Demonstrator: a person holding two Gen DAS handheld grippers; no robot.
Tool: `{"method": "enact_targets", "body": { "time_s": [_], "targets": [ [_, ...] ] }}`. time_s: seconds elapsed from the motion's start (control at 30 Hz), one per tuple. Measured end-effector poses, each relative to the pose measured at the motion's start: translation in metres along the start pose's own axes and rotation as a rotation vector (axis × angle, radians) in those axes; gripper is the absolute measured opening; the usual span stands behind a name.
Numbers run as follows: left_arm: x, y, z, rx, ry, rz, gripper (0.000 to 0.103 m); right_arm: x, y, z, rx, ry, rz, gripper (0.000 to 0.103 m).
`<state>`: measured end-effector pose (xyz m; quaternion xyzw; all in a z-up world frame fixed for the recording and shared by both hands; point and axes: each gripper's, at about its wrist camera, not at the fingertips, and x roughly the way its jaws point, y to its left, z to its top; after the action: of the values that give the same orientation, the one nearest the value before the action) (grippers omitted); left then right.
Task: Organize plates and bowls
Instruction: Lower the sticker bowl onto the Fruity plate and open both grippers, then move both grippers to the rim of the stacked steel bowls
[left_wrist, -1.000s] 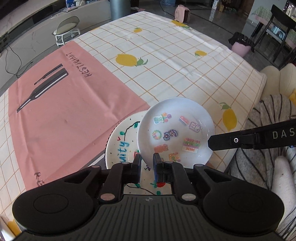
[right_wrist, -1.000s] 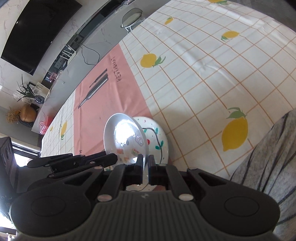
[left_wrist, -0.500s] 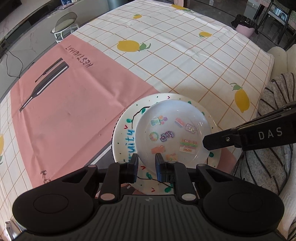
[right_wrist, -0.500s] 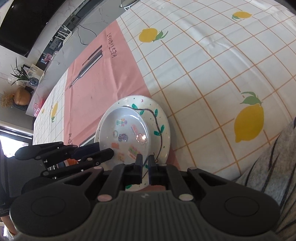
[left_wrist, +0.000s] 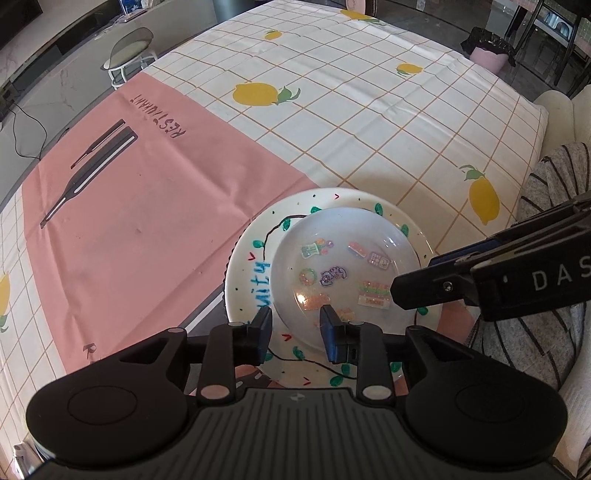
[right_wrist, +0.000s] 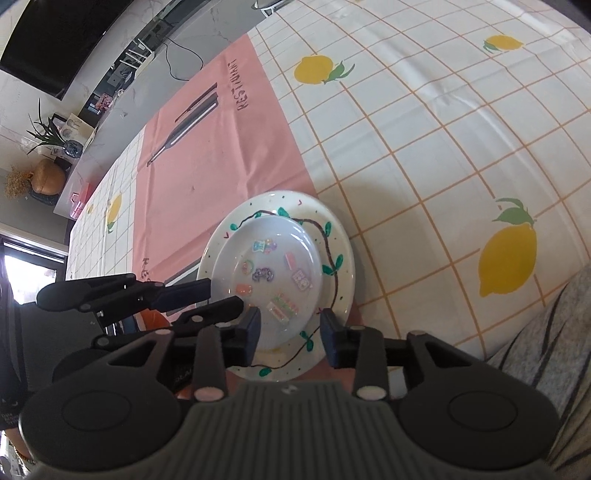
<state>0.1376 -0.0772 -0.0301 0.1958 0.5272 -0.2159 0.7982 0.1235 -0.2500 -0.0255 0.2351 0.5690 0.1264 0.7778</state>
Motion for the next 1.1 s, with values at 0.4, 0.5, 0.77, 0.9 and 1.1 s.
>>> {"method": "enact_targets", "body": {
  "time_s": [0.4,0.5,0.77,0.9,1.1],
  "targets": [
    [-0.036,0.016,0.008,-0.089,-0.127,0.027,0.038,-0.028,0.006,0.006,-0.035,-0.095,0.011,0.038],
    [-0.043,0.019,0.01,-0.107,-0.158,0.043,0.042,-0.03,0.013,0.005,-0.062,-0.112,0.007,0.038],
    [-0.073,0.018,0.014,-0.15,-0.243,0.123,0.047,-0.033,0.03,0.003,-0.132,-0.135,0.0,0.038],
    [-0.088,0.017,0.014,-0.179,-0.272,0.167,0.048,-0.035,0.044,0.005,-0.184,-0.154,-0.025,0.042],
    [-0.119,0.029,-0.004,-0.281,-0.336,0.274,0.049,-0.043,0.071,0.002,-0.25,-0.185,0.022,0.05]
  ]
}}
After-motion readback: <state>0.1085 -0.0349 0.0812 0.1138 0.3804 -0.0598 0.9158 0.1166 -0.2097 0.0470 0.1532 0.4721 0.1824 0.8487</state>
